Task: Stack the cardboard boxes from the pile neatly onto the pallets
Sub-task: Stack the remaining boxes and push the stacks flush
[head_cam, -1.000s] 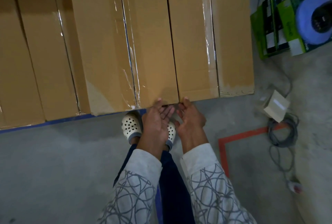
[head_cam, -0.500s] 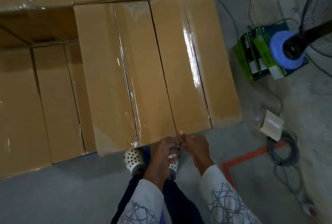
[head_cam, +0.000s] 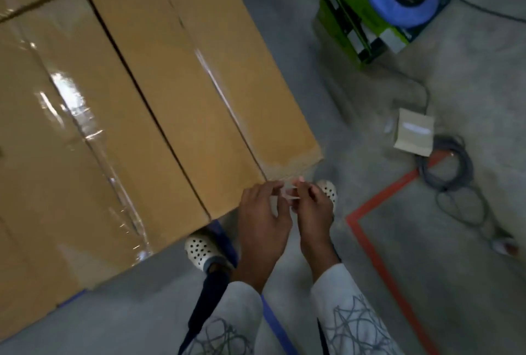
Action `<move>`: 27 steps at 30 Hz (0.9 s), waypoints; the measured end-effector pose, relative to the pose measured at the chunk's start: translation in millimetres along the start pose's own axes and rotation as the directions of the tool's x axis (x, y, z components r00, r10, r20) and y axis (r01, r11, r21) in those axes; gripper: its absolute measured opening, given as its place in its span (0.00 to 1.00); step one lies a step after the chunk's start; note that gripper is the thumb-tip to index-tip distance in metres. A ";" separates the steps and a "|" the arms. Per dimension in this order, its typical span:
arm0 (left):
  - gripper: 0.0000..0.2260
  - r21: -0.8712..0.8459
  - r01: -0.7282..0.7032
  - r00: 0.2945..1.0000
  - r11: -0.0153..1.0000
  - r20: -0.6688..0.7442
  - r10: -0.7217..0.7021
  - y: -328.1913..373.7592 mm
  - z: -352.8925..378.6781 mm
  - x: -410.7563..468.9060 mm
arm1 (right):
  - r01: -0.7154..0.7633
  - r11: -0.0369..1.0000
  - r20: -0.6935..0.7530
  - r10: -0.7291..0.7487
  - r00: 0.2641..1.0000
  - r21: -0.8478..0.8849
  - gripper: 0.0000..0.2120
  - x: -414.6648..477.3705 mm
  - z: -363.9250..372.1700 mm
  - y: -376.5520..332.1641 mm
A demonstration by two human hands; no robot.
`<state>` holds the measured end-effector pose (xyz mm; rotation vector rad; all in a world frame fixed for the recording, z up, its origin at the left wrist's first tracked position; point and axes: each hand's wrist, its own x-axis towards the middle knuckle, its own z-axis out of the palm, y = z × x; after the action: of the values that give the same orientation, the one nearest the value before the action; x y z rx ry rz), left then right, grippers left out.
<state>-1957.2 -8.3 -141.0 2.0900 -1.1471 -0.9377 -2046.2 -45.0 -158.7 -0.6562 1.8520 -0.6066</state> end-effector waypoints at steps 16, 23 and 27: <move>0.20 0.667 -0.130 0.980 0.734 -0.025 0.196 90.3 161.5 72.9 | -0.105 0.984 0.383 0.152 0.911 -0.142 0.09 218.8 -128.6 -37.9; 0.24 0.615 0.113 0.941 0.780 -0.317 0.114 64.2 121.9 74.8 | -0.261 0.928 0.523 0.365 0.770 -0.265 0.07 209.9 -79.4 -34.2; 0.33 0.589 0.088 0.955 0.803 -0.279 0.099 54.2 114.7 69.2 | -0.495 0.849 0.525 0.510 0.682 -0.182 0.14 184.8 -55.4 -35.1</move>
<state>-2047.0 -110.7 -189.3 2.6017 -1.4048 -0.2273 -2150.9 -190.5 -238.0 -0.2585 1.3822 -0.0028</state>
